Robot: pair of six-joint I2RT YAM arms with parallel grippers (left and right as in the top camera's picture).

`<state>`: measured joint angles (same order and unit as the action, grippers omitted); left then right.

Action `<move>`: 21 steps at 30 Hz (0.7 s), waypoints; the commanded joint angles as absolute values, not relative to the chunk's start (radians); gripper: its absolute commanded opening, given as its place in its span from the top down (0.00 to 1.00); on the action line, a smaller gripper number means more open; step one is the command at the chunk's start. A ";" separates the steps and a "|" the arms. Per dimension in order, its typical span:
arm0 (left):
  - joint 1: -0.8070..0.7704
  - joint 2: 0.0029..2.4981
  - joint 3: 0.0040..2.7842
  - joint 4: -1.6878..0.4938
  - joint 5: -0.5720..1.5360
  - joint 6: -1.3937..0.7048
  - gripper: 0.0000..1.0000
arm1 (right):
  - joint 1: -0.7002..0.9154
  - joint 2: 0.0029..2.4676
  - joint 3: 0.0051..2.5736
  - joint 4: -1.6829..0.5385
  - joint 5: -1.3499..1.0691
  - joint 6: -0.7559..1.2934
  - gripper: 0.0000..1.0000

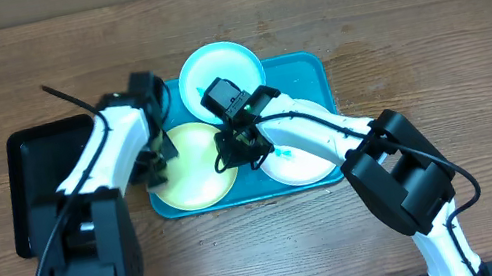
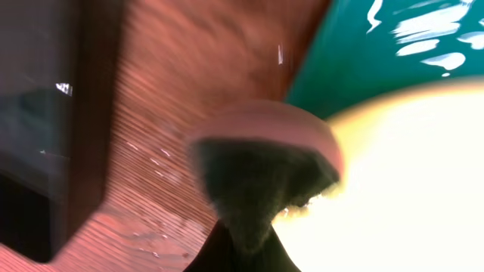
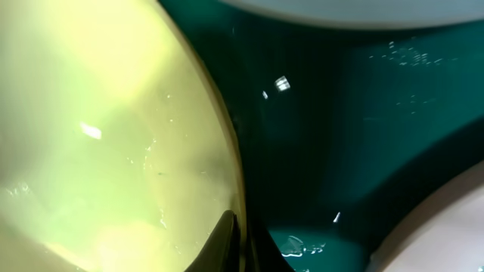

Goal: Clean dirty plates on tray and stack at the side
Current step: 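Return the sponge to the black tray with the left gripper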

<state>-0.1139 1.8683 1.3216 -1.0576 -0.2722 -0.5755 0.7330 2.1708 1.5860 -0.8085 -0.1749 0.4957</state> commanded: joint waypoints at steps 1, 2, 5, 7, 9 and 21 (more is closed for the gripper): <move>-0.043 1.755 1.427 -1.069 -0.310 -0.606 0.96 | 0.734 2.186 1.615 -0.826 -0.159 0.463 0.96; -0.019 1.739 1.438 -1.070 -0.300 -0.604 0.96 | 0.735 2.184 1.632 -0.836 -0.159 0.451 0.96; 0.086 1.702 1.448 -1.070 -0.280 -0.598 0.96 | 0.745 2.178 1.697 -0.872 -0.153 0.382 0.96; 0.202 1.702 1.443 -1.078 -0.259 -0.598 0.96 | 0.764 2.176 1.804 -0.952 -0.035 0.361 0.96; 0.286 1.710 1.429 -1.075 -0.226 -0.598 0.96 | 0.785 2.176 1.888 -1.013 0.073 0.334 0.96; 0.499 1.834 1.330 -0.953 -0.069 -0.541 0.96 | 0.921 2.175 2.185 -1.192 0.587 0.103 0.96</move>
<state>0.4915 1.7885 1.3499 -0.9749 -0.1455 -0.5701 0.8967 2.1853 2.1483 -1.1900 0.4099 0.2161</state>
